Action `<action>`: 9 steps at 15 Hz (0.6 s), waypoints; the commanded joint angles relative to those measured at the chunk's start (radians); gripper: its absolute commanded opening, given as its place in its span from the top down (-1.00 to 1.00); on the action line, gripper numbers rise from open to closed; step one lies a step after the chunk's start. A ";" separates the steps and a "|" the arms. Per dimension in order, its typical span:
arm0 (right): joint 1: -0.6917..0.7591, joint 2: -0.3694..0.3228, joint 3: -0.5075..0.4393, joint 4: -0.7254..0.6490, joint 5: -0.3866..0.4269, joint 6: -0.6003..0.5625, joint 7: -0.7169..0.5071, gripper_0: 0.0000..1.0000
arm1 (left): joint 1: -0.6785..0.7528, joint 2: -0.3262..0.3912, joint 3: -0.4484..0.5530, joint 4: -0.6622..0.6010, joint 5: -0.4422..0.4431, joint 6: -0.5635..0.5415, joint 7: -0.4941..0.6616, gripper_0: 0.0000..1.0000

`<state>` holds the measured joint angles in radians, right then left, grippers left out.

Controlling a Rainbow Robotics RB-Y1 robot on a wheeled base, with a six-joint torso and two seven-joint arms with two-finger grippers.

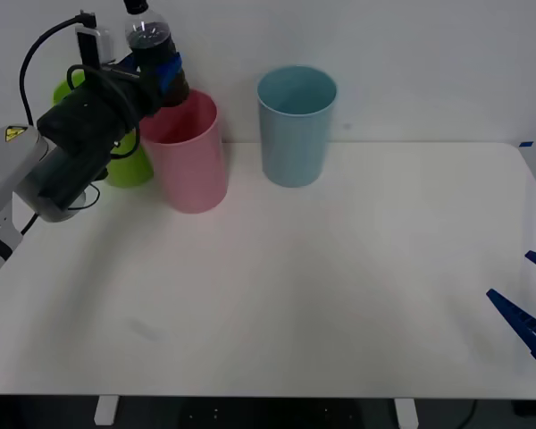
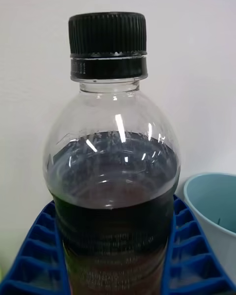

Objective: Grasp the object on the table and drop it into the matching bin: aluminum can to the light blue bin, PET bottle to the pink bin.

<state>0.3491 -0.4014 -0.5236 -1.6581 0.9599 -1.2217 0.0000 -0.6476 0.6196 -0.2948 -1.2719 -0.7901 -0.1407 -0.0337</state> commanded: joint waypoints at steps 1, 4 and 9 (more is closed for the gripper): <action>0.000 0.000 0.000 0.000 0.000 0.000 0.000 -1.00 | 0.003 0.015 0.000 0.000 0.018 -0.002 0.000 -1.00; 0.000 0.000 0.000 0.000 0.000 0.000 0.000 -1.00 | 0.011 0.026 0.000 -0.001 0.037 -0.016 0.003 -1.00; 0.000 0.000 0.000 0.000 0.000 0.000 0.000 -1.00 | 0.079 0.063 0.019 -0.061 0.077 -0.025 0.005 -1.00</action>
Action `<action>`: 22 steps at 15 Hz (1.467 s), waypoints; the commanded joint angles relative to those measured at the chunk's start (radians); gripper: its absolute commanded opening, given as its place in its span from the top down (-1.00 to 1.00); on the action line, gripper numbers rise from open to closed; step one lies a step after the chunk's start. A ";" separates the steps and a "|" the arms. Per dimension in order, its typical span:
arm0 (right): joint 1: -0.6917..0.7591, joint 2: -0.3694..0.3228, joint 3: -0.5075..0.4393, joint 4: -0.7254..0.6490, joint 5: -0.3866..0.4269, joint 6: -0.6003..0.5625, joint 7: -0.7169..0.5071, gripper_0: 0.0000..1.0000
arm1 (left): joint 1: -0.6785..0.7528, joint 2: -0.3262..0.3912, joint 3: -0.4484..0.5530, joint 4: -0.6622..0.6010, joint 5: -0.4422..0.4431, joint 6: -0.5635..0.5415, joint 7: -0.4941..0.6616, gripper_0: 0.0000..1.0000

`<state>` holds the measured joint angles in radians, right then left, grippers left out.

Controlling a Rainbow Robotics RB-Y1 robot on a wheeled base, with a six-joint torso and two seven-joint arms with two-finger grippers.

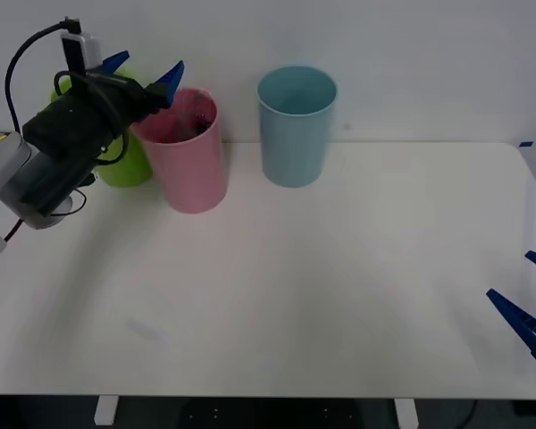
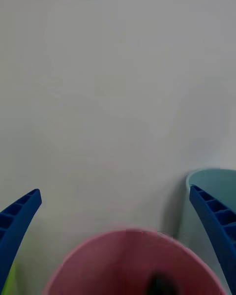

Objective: Grasp the object on the table and drop it into the matching bin: aluminum can to the light blue bin, PET bottle to the pink bin.

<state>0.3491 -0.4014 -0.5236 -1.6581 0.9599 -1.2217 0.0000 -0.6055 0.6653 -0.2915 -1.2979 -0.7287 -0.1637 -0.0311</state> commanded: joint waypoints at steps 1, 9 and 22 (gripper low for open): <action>0.000 0.000 0.000 0.000 0.000 0.000 0.000 -1.00 | 0.058 0.022 0.028 -0.052 0.022 -0.008 0.002 -1.00; 0.000 0.000 0.000 0.000 0.000 0.000 0.000 -1.00 | 0.337 0.039 0.226 -0.235 0.026 -0.125 -0.006 -1.00; 0.000 0.000 0.000 0.000 0.000 0.000 0.000 -1.00 | 0.833 0.039 0.617 -0.413 0.048 -0.525 0.049 -1.00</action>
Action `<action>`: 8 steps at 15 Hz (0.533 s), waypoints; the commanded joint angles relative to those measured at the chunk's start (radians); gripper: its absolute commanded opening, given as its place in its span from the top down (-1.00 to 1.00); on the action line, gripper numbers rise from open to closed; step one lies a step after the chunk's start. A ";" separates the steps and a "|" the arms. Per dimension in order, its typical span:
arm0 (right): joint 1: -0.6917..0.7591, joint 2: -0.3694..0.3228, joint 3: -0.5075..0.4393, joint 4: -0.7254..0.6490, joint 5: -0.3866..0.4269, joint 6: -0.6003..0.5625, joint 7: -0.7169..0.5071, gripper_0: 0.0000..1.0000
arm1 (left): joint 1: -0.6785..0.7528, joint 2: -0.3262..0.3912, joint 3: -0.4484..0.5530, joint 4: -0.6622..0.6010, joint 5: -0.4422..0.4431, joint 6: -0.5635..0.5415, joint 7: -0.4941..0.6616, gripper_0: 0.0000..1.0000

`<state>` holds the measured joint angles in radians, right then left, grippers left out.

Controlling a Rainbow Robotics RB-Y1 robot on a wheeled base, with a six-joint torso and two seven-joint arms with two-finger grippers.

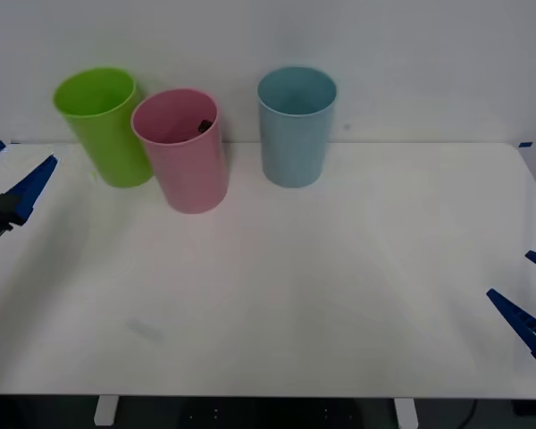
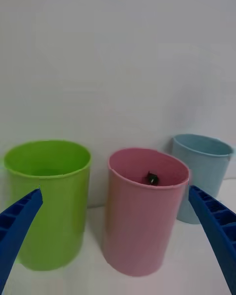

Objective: Grasp the object on the table and drop it into the matching bin: aluminum can to the light blue bin, PET bottle to the pink bin.

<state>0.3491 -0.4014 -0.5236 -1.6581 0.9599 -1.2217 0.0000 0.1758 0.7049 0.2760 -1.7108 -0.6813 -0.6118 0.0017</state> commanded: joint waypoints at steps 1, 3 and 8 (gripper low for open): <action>0.000 0.000 0.000 0.000 0.000 0.000 0.000 -1.00 | 0.083 -0.001 0.080 0.000 0.000 -0.125 0.024 -1.00; 0.000 0.000 0.000 0.000 0.000 0.000 0.000 -1.00 | 0.146 -0.001 0.134 0.000 -0.001 -0.204 0.032 -1.00; 0.000 0.000 0.000 0.000 0.000 0.000 0.000 -1.00 | 0.284 -0.001 0.239 0.000 -0.054 -0.341 0.003 -1.00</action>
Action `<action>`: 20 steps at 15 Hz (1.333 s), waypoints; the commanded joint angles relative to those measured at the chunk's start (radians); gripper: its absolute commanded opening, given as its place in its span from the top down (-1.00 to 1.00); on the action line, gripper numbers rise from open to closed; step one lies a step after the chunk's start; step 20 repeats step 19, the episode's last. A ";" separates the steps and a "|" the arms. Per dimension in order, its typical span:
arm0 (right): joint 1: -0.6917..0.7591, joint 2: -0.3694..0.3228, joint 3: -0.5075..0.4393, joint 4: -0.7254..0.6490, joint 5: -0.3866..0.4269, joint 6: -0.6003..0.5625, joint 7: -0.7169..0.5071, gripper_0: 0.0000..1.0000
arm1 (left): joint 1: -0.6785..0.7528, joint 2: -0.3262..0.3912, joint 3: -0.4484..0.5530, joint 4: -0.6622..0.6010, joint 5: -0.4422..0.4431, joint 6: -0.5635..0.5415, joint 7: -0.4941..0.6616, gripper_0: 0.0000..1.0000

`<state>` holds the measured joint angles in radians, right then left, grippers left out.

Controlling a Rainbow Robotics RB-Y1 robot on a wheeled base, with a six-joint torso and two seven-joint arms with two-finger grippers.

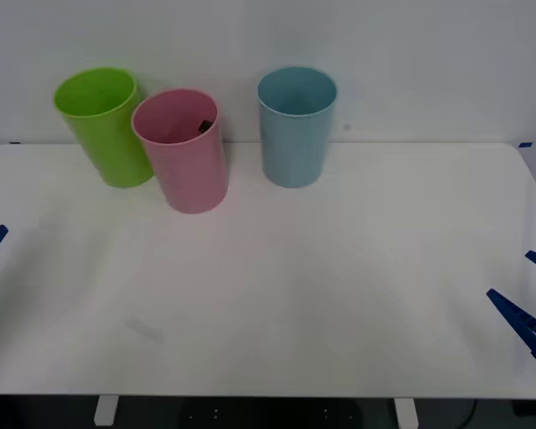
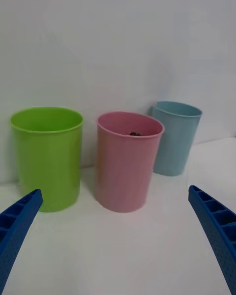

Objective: Grasp the object on the table and drop it into the matching bin: aluminum can to the light blue bin, PET bottle to the pink bin.

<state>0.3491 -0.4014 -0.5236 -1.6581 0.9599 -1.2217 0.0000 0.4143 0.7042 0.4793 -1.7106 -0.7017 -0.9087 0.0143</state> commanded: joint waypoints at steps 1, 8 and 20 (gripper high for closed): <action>0.000 0.000 0.000 0.000 0.000 0.000 0.000 -1.00 | 0.069 0.000 0.048 0.000 -0.035 -0.059 -0.016 -1.00; 0.000 0.000 0.000 0.000 0.000 0.000 0.000 -1.00 | 0.212 0.000 0.038 0.002 -0.061 -0.098 -0.057 -1.00; 0.000 0.000 0.000 0.000 0.000 0.000 0.000 -1.00 | 0.248 -0.003 0.005 0.002 -0.044 -0.122 -0.053 -1.00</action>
